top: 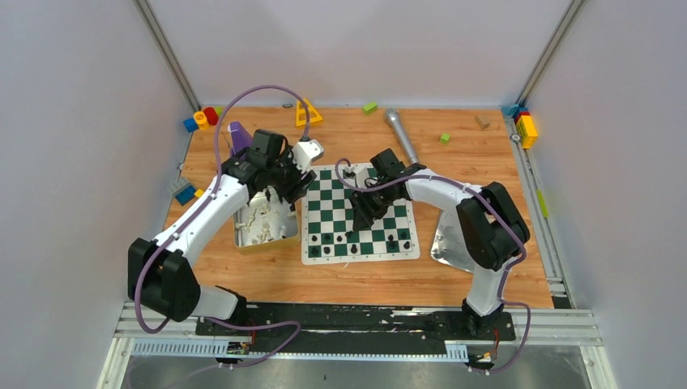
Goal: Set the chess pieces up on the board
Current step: Pick up the chess piece from the chessboard.
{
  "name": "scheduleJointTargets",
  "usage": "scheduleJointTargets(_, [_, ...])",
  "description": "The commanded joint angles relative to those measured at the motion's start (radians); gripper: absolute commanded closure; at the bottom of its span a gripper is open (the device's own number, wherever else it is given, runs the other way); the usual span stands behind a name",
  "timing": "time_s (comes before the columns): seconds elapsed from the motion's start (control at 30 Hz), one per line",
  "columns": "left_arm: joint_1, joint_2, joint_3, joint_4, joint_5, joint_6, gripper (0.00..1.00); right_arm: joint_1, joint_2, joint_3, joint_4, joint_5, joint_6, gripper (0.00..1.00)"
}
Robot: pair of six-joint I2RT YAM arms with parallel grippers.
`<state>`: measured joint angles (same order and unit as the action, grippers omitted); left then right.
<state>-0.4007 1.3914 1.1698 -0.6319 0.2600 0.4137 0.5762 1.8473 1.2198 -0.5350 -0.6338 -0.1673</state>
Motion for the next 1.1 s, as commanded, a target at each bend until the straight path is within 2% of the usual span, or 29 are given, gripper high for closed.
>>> scheduleJointTargets(0.0, [0.046,-0.070,-0.024,0.005,-0.006,-0.019,0.31,0.035,-0.016,0.029,0.007,0.083,-0.006,0.50])
scheduleJointTargets(0.3, [0.115,-0.129,-0.068,0.002,-0.009,-0.028,0.28,0.063,0.019,0.081,0.013,0.077,-0.043,0.52])
scheduleJointTargets(0.63, [0.141,-0.161,-0.092,-0.001,0.007,-0.030,0.28,0.101,0.059,0.108,-0.007,0.070,-0.196,0.52])
scheduleJointTargets(0.87, [0.143,-0.155,-0.093,-0.001,0.010,-0.031,0.28,0.118,0.044,0.086,-0.020,0.089,-0.191,0.52])
scheduleJointTargets(1.07, [0.143,-0.146,-0.091,-0.002,0.015,-0.032,0.28,0.142,0.044,0.081,-0.022,0.131,-0.176,0.56])
